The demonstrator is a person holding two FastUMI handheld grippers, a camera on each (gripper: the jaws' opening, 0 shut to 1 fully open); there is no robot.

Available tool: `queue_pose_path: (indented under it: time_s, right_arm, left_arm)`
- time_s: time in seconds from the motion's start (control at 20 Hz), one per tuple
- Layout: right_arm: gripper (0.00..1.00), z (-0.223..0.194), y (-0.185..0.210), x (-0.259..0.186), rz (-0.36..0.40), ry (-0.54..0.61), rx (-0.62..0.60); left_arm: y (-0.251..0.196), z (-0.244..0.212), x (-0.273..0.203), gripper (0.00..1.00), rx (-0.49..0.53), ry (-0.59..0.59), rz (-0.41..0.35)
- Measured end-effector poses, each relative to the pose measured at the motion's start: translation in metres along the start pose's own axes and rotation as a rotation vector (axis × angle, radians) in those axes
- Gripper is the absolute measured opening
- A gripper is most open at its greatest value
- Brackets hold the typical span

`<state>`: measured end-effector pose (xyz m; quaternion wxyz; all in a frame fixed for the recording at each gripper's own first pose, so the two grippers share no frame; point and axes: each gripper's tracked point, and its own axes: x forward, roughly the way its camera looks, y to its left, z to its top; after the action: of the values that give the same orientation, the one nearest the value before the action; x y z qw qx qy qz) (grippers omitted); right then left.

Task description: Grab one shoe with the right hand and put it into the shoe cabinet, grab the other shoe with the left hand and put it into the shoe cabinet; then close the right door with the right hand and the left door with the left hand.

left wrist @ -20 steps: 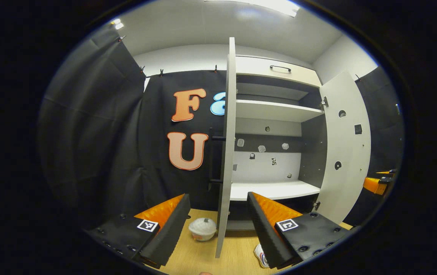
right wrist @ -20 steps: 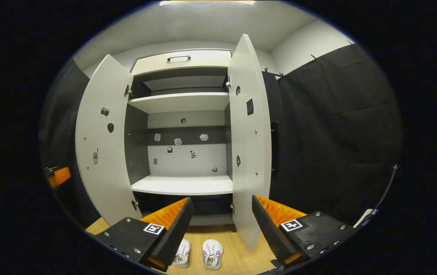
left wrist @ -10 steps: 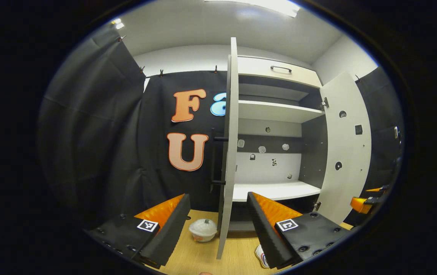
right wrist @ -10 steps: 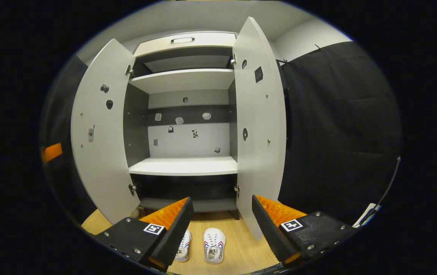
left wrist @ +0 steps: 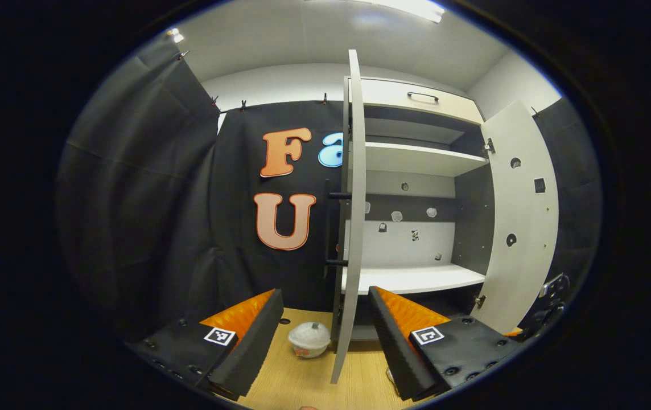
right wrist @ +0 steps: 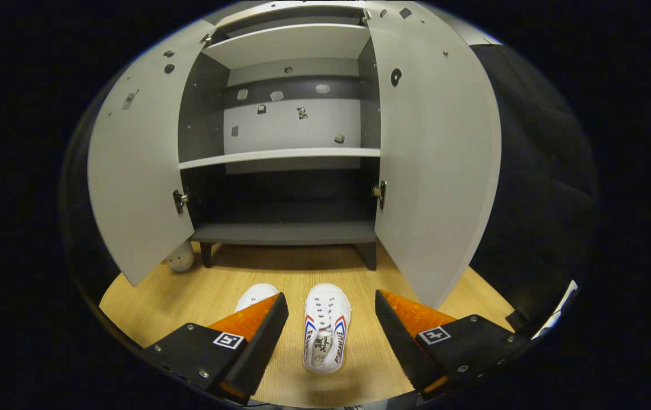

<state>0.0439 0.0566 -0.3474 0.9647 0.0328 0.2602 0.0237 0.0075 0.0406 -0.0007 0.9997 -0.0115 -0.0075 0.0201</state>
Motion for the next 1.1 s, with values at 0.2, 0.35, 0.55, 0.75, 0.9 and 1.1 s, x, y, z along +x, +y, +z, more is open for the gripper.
queue_pose_path:
  time_s: [0.2, 0.35, 0.55, 0.75, 0.9, 1.1]
  right_arm:
    - [0.95, -0.050, -0.011, 0.035, -0.029, 0.106, 0.026]
    - [0.90, -0.071, -0.020, 0.052, -0.060, 0.146, 0.008]
    - [0.71, -0.089, -0.023, 0.070, -0.070, 0.204, 0.027]
    - [0.55, -0.104, -0.024, 0.086, -0.079, 0.252, 0.043]
    - [0.42, -0.115, -0.026, 0.095, -0.084, 0.295, 0.064]
    - [0.18, -0.118, -0.029, 0.097, -0.115, 0.301, 0.043]
  left_arm:
    - [0.012, -0.015, 0.001, 0.96, 0.027, 0.040, 0.028]
    - [0.019, -0.022, 0.000, 0.95, 0.027, 0.059, 0.048]
    - [0.028, -0.029, 0.000, 0.96, 0.021, 0.079, 0.074]
    - [0.034, -0.033, -0.002, 0.96, 0.030, 0.088, 0.094]
    - [0.037, -0.037, -0.004, 0.96, 0.036, 0.098, 0.103]
    - [0.037, -0.044, -0.005, 0.94, 0.029, 0.115, 0.110]
